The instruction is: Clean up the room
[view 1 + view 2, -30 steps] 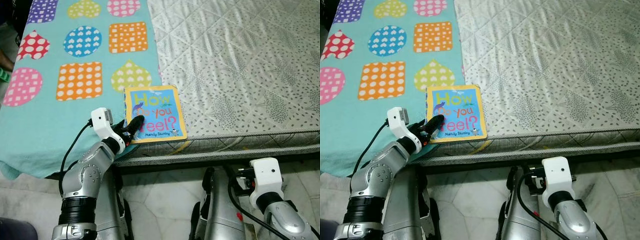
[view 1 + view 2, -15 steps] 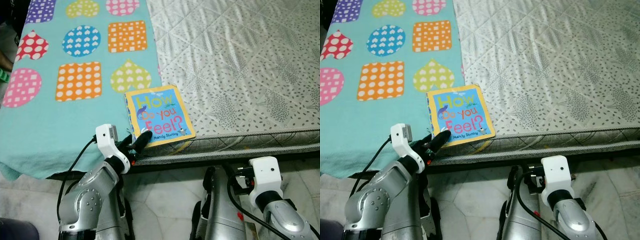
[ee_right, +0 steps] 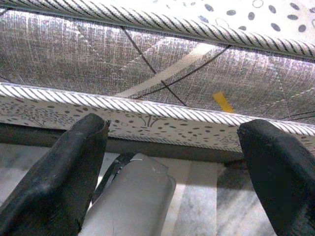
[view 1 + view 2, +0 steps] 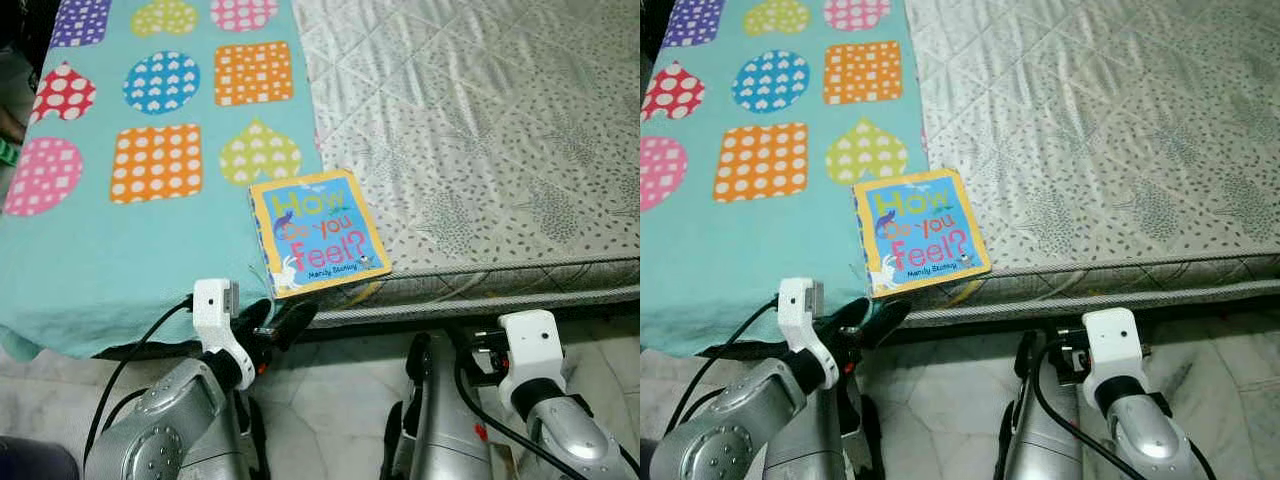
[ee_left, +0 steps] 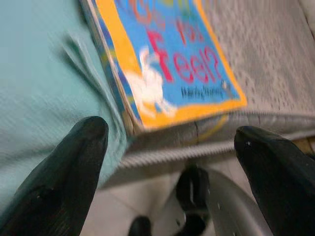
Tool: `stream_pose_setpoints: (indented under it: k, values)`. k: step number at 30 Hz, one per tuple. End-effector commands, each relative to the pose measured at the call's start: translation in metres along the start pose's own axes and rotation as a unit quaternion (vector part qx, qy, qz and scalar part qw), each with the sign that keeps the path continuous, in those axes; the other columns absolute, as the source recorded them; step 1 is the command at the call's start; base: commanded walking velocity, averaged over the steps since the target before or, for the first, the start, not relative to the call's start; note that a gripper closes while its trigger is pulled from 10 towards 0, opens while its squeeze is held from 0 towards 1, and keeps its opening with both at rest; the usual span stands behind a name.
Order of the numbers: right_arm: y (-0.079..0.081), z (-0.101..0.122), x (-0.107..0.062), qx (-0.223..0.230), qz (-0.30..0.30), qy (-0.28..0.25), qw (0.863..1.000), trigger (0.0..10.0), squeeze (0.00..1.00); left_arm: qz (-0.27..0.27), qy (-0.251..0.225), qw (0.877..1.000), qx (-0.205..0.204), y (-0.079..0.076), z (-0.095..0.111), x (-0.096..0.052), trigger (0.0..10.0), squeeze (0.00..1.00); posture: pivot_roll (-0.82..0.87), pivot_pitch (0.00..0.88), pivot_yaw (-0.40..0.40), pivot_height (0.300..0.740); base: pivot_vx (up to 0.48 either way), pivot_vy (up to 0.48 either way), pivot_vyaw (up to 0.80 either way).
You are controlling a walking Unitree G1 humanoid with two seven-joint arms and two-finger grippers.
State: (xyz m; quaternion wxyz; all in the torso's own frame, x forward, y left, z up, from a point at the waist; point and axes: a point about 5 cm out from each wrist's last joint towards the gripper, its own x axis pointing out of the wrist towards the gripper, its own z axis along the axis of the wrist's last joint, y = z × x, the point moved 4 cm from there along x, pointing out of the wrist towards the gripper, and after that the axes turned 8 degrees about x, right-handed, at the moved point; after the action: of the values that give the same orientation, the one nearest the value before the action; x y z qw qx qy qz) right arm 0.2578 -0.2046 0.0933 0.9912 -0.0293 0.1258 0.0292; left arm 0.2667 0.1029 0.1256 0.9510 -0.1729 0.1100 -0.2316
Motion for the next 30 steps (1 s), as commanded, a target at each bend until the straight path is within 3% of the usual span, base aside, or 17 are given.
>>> stream_pose_setpoints:
  k: [1,3,7,14,20,30]
  values:
    - [-0.004,-0.008,-0.003,0.000,-0.005,0.015,1.000,10.0,0.00,0.036,-0.042,0.998,-0.005,0.006,0.015,-0.006,10.0,0.83,-0.16,0.381,0.010,0.524,0.000,0.000,0.00]
    - [-0.003,-0.008,-0.003,0.000,-0.005,0.015,1.000,10.0,0.00,0.040,-0.052,0.998,-0.009,0.007,0.019,-0.006,10.0,0.83,-0.16,0.380,0.008,0.524,0.000,0.000,0.00]
    - [-0.002,-0.009,-0.002,0.000,-0.001,0.015,1.000,10.0,0.00,0.044,-0.091,0.995,-0.012,0.010,0.041,0.004,10.0,1.00,-0.16,0.374,0.008,0.524,0.000,0.000,0.00]
    - [-0.003,-0.008,-0.002,-0.001,-0.005,0.013,1.000,10.0,0.00,0.039,-0.070,0.997,-0.010,0.021,0.035,0.014,10.0,1.00,-0.16,0.375,0.006,0.524,0.000,0.000,0.00]
    - [-0.002,-0.007,-0.001,-0.001,-0.004,0.011,1.000,10.0,0.00,0.029,-0.054,0.998,-0.012,0.029,0.029,0.032,10.0,1.00,-0.17,0.375,0.004,0.524,0.000,0.000,0.00]
    - [-0.004,-0.006,-0.001,-0.002,-0.007,0.009,1.000,10.0,0.00,0.007,-0.068,0.998,-0.014,0.023,0.038,0.047,10.0,1.00,-0.17,0.375,0.005,0.524,0.000,0.000,0.00]
